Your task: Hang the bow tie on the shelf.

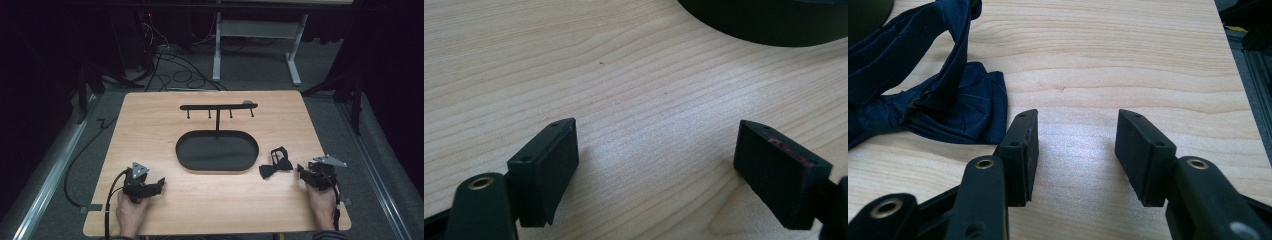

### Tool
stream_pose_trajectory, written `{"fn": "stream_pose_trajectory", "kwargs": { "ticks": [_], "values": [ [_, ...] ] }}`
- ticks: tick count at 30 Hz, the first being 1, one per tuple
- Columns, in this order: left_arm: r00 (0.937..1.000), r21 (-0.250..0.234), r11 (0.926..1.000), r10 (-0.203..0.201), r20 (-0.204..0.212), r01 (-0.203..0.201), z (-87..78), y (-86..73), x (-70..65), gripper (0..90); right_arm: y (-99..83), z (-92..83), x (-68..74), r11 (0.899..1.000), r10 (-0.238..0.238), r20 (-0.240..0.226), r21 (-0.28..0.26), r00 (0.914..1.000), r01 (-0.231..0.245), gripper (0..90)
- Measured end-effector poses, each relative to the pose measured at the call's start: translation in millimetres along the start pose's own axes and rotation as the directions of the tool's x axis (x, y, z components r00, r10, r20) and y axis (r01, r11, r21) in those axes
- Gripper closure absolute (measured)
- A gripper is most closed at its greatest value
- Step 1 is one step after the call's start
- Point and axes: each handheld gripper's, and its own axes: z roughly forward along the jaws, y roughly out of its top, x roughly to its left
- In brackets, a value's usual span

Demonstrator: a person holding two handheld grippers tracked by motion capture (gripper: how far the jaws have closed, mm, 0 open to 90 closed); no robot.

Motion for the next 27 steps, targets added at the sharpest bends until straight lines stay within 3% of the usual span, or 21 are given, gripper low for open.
{"fn": "stream_pose_trajectory", "kwargs": {
  "ticks": [6, 27],
  "values": [
    [1.0, 0.0, 1.0, 0.0, 0.0, 0.0, 0.0, 0.0, 0.0, 18.6, -0.4, -1.0, -0.6, 1.0, 0.024, -0.012, -0.005, 0.9996, -0.024, 56.8],
    [1.0, 0.0, 1.0, 0.0, 0.0, 0.0, 0.0, 0.0, 0.0, 18.6, -2.1, -18.7, 1.0, 0.997, 0.03, -0.056, -0.063, 0.998, -0.033, 59.4]
  ]
}}
